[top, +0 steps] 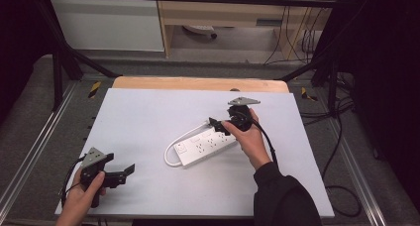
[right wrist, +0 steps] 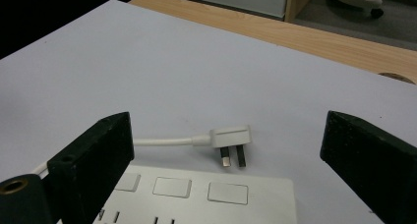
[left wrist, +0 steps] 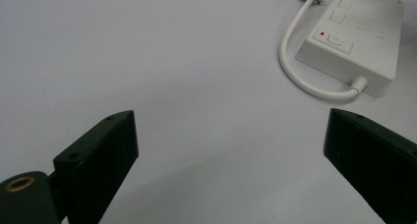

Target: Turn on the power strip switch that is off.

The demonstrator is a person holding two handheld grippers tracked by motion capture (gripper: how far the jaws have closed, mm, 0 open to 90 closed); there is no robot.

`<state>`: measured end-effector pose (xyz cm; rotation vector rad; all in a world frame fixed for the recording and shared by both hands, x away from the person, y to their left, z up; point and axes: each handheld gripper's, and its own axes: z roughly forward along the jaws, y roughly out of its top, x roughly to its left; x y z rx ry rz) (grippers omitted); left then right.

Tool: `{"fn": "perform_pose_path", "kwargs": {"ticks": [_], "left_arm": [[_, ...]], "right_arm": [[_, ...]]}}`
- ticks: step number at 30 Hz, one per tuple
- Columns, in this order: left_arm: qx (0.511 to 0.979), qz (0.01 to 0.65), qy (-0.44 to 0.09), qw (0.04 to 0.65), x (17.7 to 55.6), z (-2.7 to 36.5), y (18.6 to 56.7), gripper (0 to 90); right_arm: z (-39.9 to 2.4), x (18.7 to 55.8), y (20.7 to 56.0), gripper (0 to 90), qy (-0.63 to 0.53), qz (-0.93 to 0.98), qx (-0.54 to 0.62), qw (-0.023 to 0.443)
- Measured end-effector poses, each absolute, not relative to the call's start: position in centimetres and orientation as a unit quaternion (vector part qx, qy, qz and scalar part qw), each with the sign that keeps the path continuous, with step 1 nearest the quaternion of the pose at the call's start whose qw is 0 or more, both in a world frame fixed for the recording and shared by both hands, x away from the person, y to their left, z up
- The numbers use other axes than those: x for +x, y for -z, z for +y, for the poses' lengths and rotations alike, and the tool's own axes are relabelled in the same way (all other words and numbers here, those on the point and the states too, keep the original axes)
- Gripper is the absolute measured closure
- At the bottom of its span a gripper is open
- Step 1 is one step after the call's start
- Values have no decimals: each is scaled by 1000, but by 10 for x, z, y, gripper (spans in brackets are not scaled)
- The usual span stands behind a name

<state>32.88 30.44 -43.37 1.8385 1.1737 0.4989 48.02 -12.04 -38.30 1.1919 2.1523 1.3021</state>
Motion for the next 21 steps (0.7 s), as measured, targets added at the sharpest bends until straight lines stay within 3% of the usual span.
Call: {"fn": "perform_pose_path", "kwargs": {"ticks": [4, 7, 21], "left_arm": [[740, 471, -200, 437, 329, 304, 434, 63], [740, 471, -199, 437, 328, 304, 434, 63], [740, 472, -199, 436, 329, 305, 434, 63]], "right_arm": [[-117, 482, 386, 89, -458, 761, 424, 176], [-115, 482, 389, 186, -455, 766, 421, 171], [-109, 484, 397, 429, -454, 768, 421, 164]]}}
